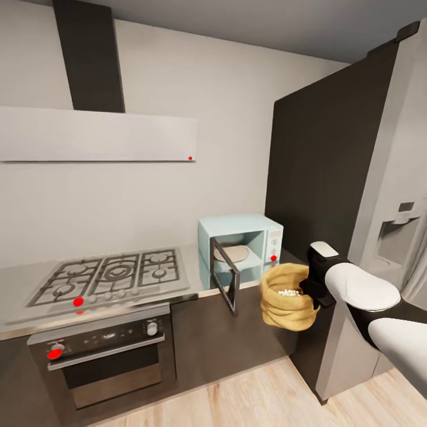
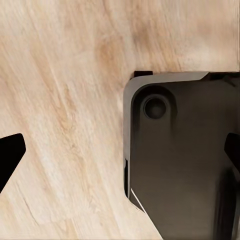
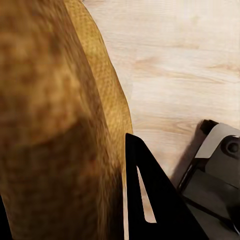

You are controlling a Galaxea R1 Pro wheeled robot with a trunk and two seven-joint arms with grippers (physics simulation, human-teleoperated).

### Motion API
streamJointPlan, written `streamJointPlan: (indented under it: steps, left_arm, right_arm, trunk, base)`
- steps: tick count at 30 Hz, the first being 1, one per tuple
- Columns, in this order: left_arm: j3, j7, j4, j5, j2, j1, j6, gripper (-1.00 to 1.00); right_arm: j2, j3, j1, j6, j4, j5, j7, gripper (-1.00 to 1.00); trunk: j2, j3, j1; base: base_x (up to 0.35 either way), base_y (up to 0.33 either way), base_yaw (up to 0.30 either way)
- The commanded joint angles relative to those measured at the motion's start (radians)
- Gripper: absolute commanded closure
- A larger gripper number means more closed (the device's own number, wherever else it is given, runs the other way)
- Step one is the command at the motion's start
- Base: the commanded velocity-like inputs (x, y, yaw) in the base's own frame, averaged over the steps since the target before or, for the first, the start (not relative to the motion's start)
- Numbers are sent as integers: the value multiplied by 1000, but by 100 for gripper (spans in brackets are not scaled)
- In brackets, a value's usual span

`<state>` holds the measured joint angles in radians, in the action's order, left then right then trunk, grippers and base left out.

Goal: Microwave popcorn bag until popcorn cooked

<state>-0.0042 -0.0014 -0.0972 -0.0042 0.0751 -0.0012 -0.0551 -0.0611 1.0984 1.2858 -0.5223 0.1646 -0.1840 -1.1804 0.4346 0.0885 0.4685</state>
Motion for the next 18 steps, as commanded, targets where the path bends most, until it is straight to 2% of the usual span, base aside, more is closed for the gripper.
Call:
streamJointPlan:
  steps: [1,5,14,18]
  left_arm:
    - [0,0,1,0,0,0,-3,-100]
    - [0,0,1,0,0,0,-3,-100]
    - [0,0,1,0,0,0,-2,-100]
    - [0,0,1,0,0,0,-2,-100]
  right_arm:
    - [0,-8,0,-8,1,-11,-4,100]
    - [0,-9,0,-8,1,-11,-4,100]
    - [0,-8,0,-8,1,-11,-4,100]
    - [0,-9,0,-8,1,-11,-4,100]
  trunk:
    - [0,0,1]
    - [0,0,1]
    - [0,0,1]
    - [0,0,1]
  base:
    - [230,-222,0]
    - [230,-222,33]
    - [230,-222,214]
    - [230,-222,102]
